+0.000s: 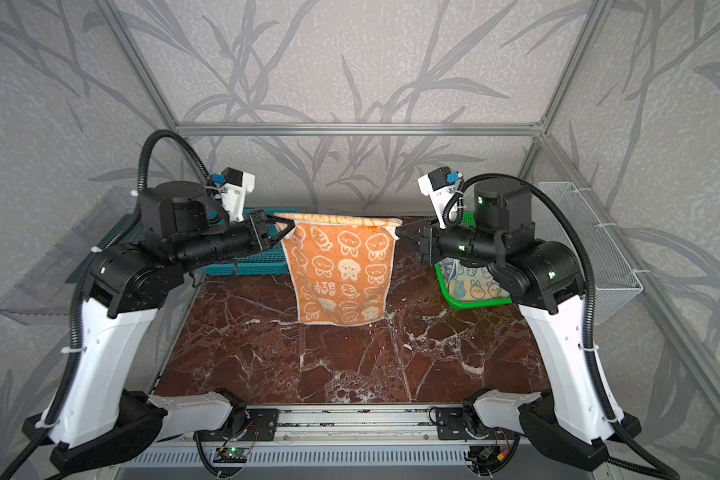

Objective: Fold and stack the towels
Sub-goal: 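Lay the spread orange towel flat and fold it toward the robot with both grippers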

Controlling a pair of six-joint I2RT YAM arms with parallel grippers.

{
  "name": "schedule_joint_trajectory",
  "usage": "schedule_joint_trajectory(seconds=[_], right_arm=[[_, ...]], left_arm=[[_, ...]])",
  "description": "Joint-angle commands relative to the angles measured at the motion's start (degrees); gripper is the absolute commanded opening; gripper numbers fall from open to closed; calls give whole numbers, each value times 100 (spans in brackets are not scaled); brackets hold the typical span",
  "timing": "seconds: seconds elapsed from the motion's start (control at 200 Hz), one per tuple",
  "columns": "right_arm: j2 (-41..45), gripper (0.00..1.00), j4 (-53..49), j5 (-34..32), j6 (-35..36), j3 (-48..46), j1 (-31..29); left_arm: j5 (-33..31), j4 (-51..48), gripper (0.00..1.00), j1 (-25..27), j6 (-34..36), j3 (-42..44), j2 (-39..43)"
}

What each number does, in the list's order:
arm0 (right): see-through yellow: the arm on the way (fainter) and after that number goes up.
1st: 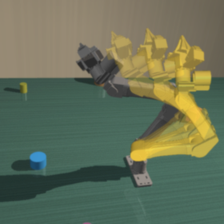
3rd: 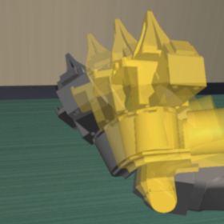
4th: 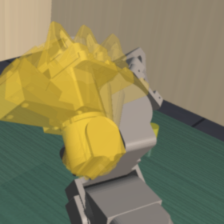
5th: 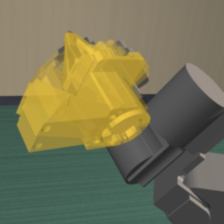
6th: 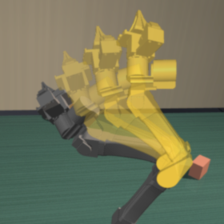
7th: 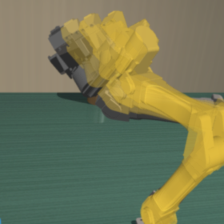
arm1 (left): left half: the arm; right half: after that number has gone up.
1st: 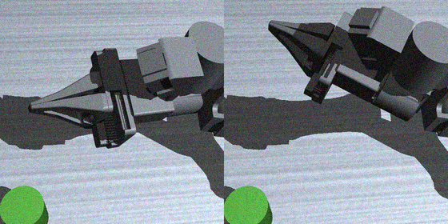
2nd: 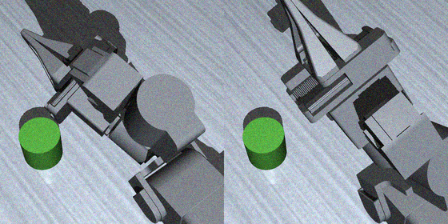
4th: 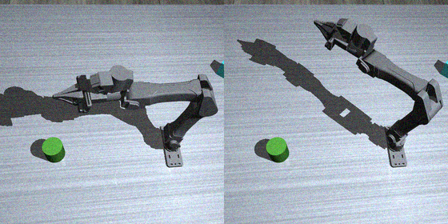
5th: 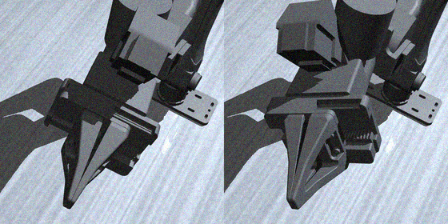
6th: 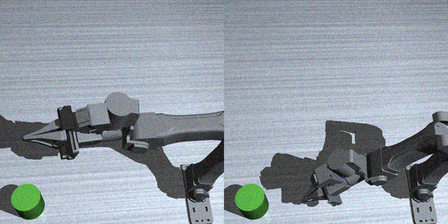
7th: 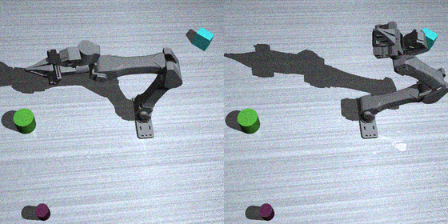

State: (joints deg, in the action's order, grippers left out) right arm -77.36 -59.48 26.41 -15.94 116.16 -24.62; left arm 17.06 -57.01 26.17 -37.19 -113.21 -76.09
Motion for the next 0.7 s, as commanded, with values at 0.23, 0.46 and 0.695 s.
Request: schedule_joint_trajectory(seconds=[0.23,0.46,0.695], right_arm=[[-2343,0,-139,-348,101,297,976],[-4400,0,-547,-282,416,1812,1170],[-6096,0,-1971,-224,633,3915,1099]], left_arm=[[419,365,0,-1098,-123,-43,-2565],[756,151,0,-1167,35,-1287,-4441],[461,-632,0,-1246,396,-2129,-5348]])
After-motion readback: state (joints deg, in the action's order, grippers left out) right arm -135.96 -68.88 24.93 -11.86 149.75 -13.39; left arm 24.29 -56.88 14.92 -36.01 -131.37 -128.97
